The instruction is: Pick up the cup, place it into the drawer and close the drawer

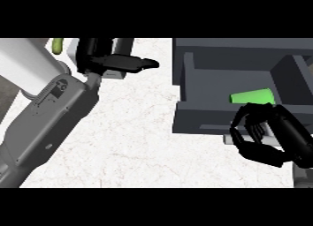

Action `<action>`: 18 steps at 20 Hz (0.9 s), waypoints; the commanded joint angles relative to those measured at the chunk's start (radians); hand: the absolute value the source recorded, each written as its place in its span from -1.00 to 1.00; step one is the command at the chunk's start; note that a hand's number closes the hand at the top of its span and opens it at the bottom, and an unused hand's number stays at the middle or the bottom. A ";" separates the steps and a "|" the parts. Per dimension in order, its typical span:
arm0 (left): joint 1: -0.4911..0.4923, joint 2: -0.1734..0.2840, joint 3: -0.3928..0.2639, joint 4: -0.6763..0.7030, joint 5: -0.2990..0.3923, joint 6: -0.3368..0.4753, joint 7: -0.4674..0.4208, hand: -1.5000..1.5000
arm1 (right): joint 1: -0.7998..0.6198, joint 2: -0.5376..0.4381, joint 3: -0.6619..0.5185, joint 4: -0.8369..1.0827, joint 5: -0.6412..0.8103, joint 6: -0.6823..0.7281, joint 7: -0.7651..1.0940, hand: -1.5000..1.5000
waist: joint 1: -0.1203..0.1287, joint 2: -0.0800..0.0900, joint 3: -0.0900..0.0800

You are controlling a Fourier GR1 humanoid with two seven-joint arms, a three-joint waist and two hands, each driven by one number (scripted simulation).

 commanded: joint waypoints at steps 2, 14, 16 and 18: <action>0.073 0.078 0.023 -0.117 0.009 -0.021 0.044 -1.00 | -0.075 -0.025 0.123 0.170 0.249 -0.063 -0.021 1.00 | 0.019 0.002 0.000; 0.363 0.192 0.123 -0.240 0.025 -0.172 -0.051 -1.00 | -0.388 0.071 0.133 0.818 0.484 -0.325 -0.199 1.00 | 0.005 0.012 0.001; 0.409 0.203 0.128 -0.266 0.024 -0.187 -0.062 -1.00 | -0.448 0.046 0.070 0.947 0.455 -0.347 -0.263 1.00 | 0.012 0.014 0.002; 0.407 0.204 0.148 -0.271 0.016 -0.185 -0.053 -1.00 | -0.553 0.099 0.066 1.066 0.473 -0.348 -0.239 1.00 | 0.011 0.014 0.001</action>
